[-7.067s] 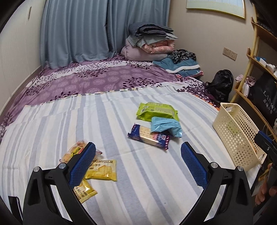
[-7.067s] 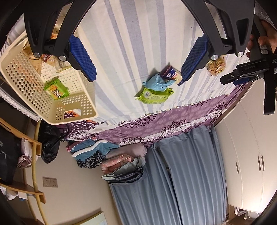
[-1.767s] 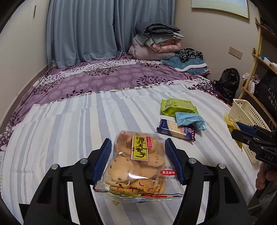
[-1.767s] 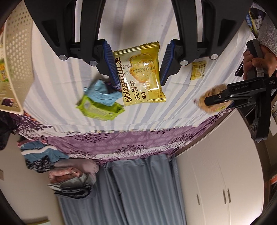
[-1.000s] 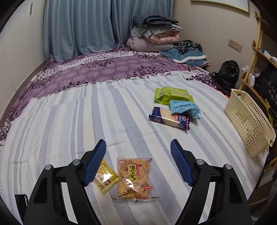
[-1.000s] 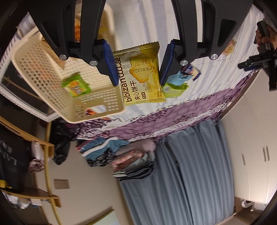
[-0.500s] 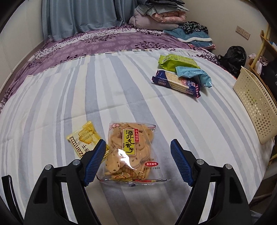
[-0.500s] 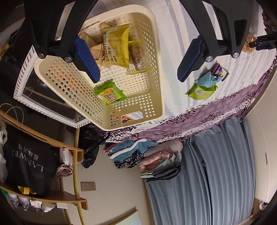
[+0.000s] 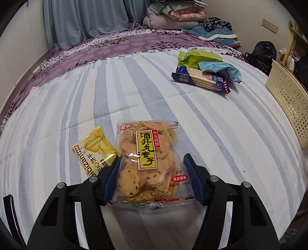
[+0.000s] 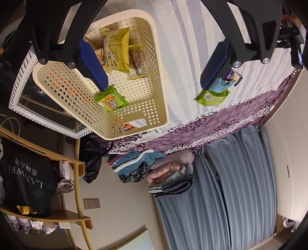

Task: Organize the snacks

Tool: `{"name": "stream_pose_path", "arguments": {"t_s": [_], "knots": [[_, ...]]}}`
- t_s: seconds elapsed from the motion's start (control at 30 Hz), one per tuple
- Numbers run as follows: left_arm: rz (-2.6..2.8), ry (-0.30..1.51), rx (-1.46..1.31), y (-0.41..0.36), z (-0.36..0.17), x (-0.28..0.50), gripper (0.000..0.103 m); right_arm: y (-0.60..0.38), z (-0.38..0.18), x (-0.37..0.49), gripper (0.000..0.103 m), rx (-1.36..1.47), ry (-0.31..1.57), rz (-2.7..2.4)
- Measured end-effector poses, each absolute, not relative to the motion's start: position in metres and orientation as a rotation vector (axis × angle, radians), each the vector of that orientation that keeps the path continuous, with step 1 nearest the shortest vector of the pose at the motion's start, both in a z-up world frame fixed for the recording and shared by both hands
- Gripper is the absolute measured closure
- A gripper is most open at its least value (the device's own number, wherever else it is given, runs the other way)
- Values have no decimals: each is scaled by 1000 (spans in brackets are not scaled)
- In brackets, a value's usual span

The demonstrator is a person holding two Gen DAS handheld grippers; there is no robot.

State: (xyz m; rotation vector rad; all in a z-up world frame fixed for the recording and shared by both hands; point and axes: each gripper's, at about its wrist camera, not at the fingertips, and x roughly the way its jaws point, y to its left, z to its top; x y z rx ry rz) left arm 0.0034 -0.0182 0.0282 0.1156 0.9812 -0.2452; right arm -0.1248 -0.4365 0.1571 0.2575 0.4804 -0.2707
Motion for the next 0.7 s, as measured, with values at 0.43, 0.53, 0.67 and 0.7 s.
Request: {"name": "stream_pose_path", "arguments": {"t_s": [0.43,0.53,0.67,0.7], "knots": [[-356,876,109,-49,83,-11,39,-437,167,-137,7,274,427,-256],[-390,854,111,-64,95,-13,39,-441,167,-141,7,283,420,-262],[-437,825,116,-86,111,-12,39,-451,166,-150,7,308,408,-276],[-448,818,122,-92,115,-12,39,-455,165,-153,7,322,404,-278]]}}
